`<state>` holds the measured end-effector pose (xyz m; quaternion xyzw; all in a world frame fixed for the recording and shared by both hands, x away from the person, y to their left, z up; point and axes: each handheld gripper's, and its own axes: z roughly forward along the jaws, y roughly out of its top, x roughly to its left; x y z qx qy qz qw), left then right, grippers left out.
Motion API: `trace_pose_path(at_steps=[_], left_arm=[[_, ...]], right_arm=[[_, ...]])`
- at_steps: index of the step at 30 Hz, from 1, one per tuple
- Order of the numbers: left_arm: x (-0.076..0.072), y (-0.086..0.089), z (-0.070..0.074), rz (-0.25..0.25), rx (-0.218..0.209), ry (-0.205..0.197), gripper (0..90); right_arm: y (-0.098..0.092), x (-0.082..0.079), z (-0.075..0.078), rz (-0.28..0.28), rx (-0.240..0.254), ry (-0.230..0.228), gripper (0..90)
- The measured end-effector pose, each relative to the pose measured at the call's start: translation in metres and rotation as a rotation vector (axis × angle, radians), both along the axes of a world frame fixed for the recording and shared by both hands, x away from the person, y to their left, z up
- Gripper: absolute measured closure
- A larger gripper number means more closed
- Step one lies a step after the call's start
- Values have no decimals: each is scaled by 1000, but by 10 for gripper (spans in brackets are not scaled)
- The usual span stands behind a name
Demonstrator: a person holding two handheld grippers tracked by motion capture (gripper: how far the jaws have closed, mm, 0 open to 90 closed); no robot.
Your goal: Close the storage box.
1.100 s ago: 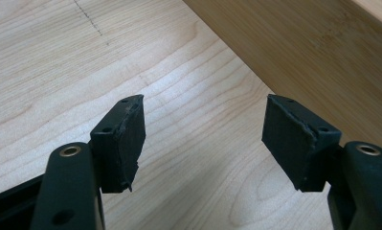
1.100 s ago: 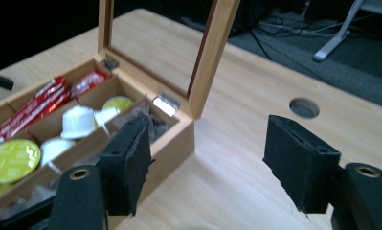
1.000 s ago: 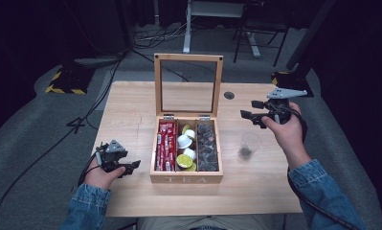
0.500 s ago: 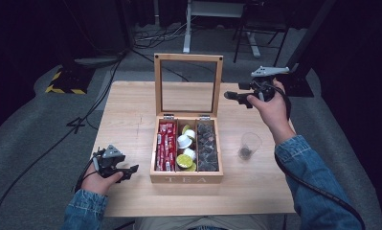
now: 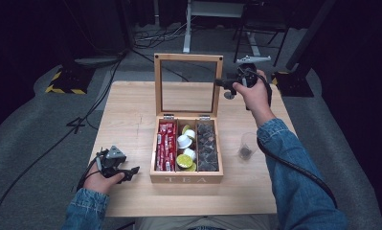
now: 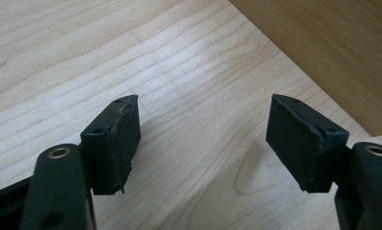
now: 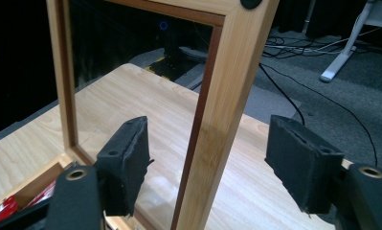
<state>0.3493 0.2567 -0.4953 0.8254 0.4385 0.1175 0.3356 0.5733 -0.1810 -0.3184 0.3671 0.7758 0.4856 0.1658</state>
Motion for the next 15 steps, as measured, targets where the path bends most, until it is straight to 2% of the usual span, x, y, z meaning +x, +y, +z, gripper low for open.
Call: trace_pose_path(at_steps=[5,15], left_arm=[[1,0,-1,-3,-4,-7,276],[1,-3,-3,-16,21,-33,254]], right_arm=[[5,8,-4,-6,-2,3,338],[15,20,-13,-1,-40,8,392]])
